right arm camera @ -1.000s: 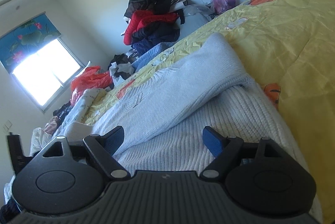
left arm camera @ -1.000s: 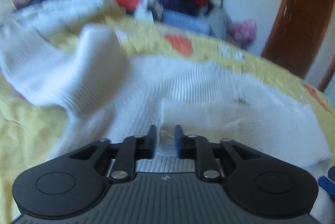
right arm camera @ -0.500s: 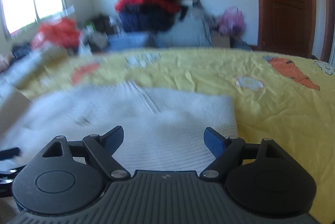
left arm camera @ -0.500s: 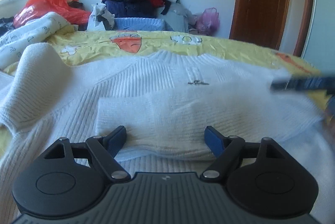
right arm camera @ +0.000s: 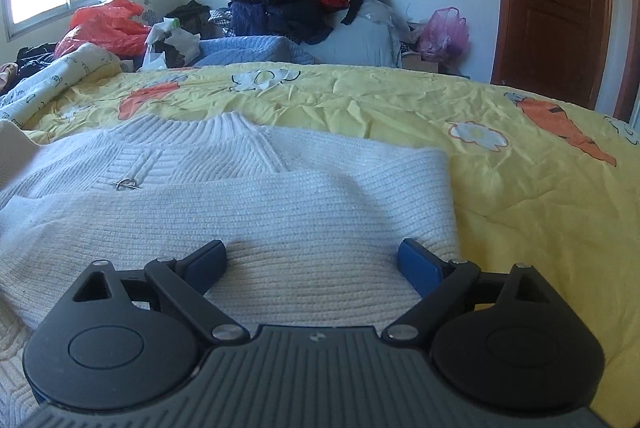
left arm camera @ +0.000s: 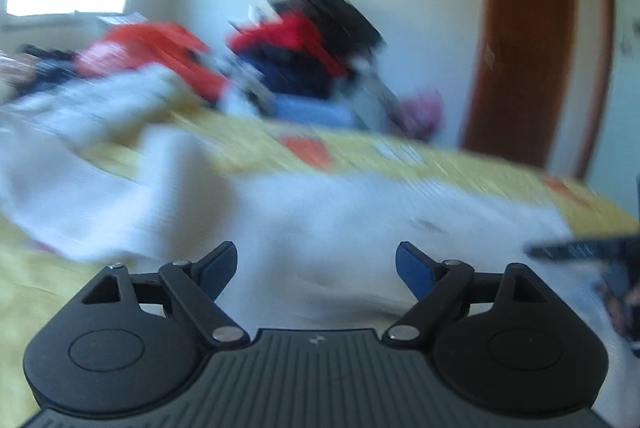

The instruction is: Fold small clothes

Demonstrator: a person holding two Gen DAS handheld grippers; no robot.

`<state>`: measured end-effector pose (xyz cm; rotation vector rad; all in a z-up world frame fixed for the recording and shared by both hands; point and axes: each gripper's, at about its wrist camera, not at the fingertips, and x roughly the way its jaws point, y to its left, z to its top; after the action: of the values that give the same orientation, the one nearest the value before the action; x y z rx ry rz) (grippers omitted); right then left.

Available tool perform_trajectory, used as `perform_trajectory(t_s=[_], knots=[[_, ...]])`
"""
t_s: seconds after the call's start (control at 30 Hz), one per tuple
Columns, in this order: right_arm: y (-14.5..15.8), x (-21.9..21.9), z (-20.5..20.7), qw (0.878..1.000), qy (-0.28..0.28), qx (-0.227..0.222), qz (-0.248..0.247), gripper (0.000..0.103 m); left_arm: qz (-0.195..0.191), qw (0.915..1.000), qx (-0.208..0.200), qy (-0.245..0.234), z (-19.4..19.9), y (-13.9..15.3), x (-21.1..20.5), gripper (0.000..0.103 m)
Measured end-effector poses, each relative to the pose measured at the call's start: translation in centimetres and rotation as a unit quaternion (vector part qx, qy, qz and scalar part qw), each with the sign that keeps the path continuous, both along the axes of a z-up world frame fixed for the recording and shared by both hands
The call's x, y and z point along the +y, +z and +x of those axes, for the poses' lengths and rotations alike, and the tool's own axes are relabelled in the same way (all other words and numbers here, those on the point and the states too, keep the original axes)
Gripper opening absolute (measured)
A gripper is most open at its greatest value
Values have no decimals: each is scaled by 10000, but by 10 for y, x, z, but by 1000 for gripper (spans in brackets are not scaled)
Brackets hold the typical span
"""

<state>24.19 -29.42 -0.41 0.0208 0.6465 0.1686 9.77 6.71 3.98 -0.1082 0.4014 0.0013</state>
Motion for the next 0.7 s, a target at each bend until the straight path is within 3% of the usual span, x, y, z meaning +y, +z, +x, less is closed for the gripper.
perform_trajectory(t_s=[0.07, 0.13, 0.23, 0.33, 0.47, 0.53, 0.57, 0.63, 0.7], knots=[[0, 0, 0, 10000, 9, 3, -16, 93, 180, 9972, -143, 705, 1, 6, 44, 90], [1, 0, -1, 10000, 12, -3, -39, 94, 56, 9882, -79, 1532, 12, 9, 97, 90], [1, 0, -2, 10000, 14, -8, -41, 94, -957, 9652, 52, 2432, 30, 12, 181, 89], [1, 0, -2, 10000, 23, -1, -18, 95, -1741, 9455, 152, 2747, 47, 8, 237, 89], [2, 1, -2, 10000, 37, 7, -8, 96, -2163, 9295, 405, 2959, 72, -7, 274, 81], [2, 1, -2, 10000, 40, 12, 10, 96, -2110, 9283, 490, 3021, 82, -12, 281, 61], [2, 1, -2, 10000, 44, 15, 20, 96, -2028, 9303, 474, 3020, 84, -12, 283, 56], [2, 1, -2, 10000, 50, 21, 28, 97, -1833, 9365, 489, 2949, 90, -12, 280, 29], [2, 1, -1, 10000, 65, 33, 38, 98, -1669, 9421, 569, 2852, 97, -12, 278, 17]])
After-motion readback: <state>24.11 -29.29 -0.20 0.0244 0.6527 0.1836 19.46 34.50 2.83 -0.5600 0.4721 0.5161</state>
